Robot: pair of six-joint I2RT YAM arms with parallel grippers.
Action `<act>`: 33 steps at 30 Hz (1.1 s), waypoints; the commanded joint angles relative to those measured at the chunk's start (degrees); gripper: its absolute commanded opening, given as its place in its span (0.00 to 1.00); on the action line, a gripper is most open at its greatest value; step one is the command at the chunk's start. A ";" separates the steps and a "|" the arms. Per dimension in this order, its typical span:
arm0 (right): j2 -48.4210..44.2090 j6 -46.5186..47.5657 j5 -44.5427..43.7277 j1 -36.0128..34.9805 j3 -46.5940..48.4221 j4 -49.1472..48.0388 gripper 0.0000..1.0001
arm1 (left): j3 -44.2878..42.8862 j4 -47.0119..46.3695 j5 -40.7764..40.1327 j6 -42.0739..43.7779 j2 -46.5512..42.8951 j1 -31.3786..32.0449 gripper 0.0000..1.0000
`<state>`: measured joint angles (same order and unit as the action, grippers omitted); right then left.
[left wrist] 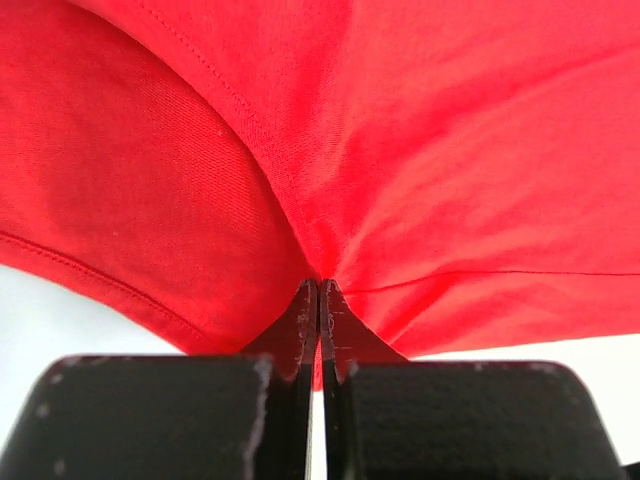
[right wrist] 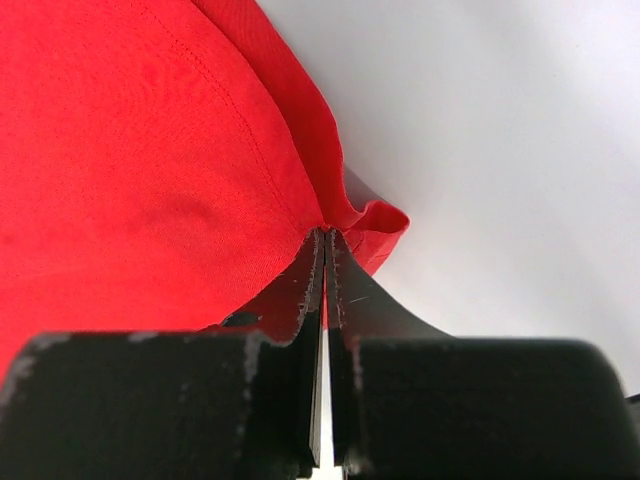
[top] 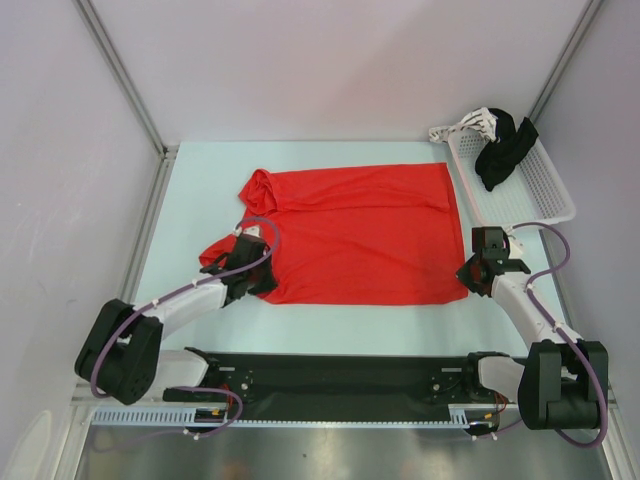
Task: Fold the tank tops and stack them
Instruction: Fold the tank top
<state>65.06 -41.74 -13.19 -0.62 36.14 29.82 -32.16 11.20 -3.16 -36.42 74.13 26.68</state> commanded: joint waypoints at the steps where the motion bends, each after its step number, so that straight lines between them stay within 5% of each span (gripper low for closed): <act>1: -0.46 0.78 0.27 0.18 0.42 -0.29 0.01 | -2.29 1.01 -0.97 0.65 -4.59 0.31 0.00; 26: -0.90 3.68 6.33 3.96 -0.98 -0.73 0.08 | 2.10 5.59 -2.47 -2.07 -15.86 -0.40 0.00; 31: -0.54 4.12 10.11 3.87 -3.88 -3.98 0.30 | 3.16 3.74 -1.15 -2.60 -14.28 -0.40 0.00; 33: -0.63 4.29 10.12 3.87 -4.58 -4.07 0.31 | 3.16 3.56 -1.06 -2.51 -14.01 -0.40 0.00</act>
<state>64.64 -38.44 -5.02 3.11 32.51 27.94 -29.34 16.86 -5.21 -37.87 59.77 26.50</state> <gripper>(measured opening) 0.306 0.011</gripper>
